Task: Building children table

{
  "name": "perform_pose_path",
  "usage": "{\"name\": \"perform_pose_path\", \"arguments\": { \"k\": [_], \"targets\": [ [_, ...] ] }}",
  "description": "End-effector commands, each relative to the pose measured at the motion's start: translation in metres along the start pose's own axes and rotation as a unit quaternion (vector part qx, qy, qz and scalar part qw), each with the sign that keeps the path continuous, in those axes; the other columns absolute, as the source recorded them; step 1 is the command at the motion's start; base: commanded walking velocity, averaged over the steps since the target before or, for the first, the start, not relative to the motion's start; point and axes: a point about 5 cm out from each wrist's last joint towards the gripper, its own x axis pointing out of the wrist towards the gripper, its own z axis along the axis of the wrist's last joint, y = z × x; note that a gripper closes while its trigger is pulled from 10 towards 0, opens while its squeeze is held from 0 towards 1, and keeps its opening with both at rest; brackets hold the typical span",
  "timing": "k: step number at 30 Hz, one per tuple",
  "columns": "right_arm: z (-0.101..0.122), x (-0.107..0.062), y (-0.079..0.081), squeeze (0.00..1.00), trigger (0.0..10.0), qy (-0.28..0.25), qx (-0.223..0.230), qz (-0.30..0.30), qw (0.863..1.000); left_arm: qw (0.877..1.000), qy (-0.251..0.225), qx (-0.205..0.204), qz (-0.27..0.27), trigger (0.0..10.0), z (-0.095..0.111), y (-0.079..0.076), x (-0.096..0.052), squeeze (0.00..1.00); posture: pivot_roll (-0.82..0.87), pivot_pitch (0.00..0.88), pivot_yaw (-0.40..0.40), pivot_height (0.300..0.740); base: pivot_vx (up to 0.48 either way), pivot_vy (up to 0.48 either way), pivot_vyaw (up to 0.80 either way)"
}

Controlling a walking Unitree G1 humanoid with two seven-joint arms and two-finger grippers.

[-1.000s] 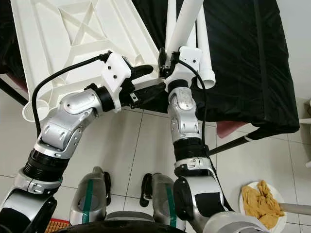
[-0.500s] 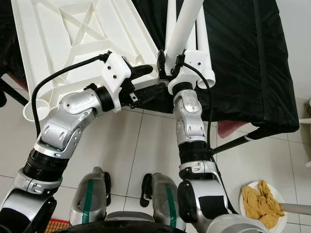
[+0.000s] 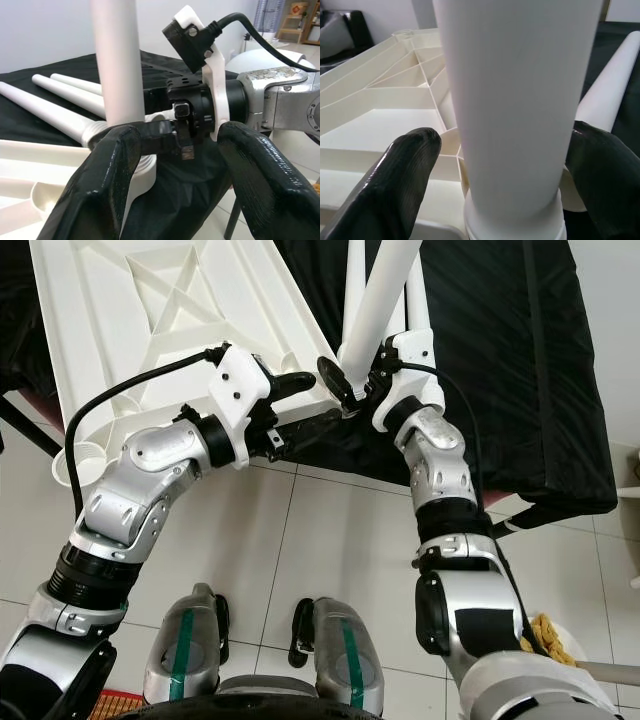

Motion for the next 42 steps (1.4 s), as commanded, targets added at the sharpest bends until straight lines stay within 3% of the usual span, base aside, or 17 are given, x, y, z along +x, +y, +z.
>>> {"name": "perform_pose_path", "arguments": {
  "k": [1, 13, 14, 16, 17, 18, 19, 31, 42],
  "targets": [
    [0.001, -0.001, -0.006, 0.0, 10.0, 0.003, 0.0, 0.015, 1.0, 1.0, -0.003, 0.0, 0.004, 10.0, 0.0, 0.001, 0.002, 0.0, 0.05, 0.02, -0.078, 0.74, 0.0, 0.0, 0.0],
    [0.005, 0.005, -0.018, 0.0, 10.0, 0.011, -0.002, 0.032, 0.999, 1.0, 0.006, -0.002, 0.006, 10.0, -0.005, 0.0, 0.0, 0.0, 0.06, 0.027, -0.078, 0.74, 0.0, 0.0, 0.0],
    [0.003, 0.005, -0.017, 0.0, 9.5, 0.012, 0.0, 0.032, 0.999, 1.0, 0.01, -0.005, 0.007, 10.0, -0.008, 0.0, -0.001, 0.0, 0.06, 0.027, -0.077, 0.74, 0.0, 0.0, 0.0],
    [0.002, 0.005, -0.017, 0.0, 9.5, 0.013, 0.002, 0.032, 0.999, 1.0, 0.013, -0.007, 0.007, 10.0, -0.009, 0.0, -0.001, 0.0, 0.06, 0.028, -0.076, 0.74, 0.0, 0.0, 0.0],
    [0.001, 0.004, -0.017, 0.0, 2.9, 0.014, 0.005, 0.034, 0.999, 1.0, 0.021, -0.007, 0.009, 10.0, -0.014, 0.0, -0.002, 0.0, 0.06, 0.028, -0.076, 0.74, 0.0, 0.0, 0.0],
    [0.001, 0.004, -0.017, 0.0, 2.9, 0.014, 0.005, 0.034, 0.999, 1.0, 0.021, -0.007, 0.009, 10.0, -0.014, 0.0, -0.002, 0.0, 0.06, 0.028, -0.076, 0.74, 0.0, 0.0, 0.0],
    [-0.001, 0.004, -0.017, 0.0, 0.0, 0.016, 0.007, 0.035, 0.999, 1.0, 0.028, -0.007, 0.011, 10.0, -0.018, -0.001, -0.003, 0.0, 0.06, 0.029, -0.076, 0.74, 0.0, 0.0, 0.0],
    [-0.008, -0.003, -0.019, 0.0, 0.0, 0.011, 0.015, 0.035, 0.999, 0.998, 0.054, -0.019, 0.016, 10.0, -0.036, -0.004, -0.006, 0.0, 0.05, 0.035, -0.076, 0.74, 0.0, 0.0, 0.0],
    [-0.008, -0.006, -0.019, 0.0, 0.0, -0.015, 0.018, 0.005, 1.0, 0.998, 0.048, -0.023, 0.032, 10.0, -0.036, 0.0, -0.006, 0.0, 0.04, 0.038, -0.079, 0.74, 0.0, 0.0, 0.0]
  ]
}}
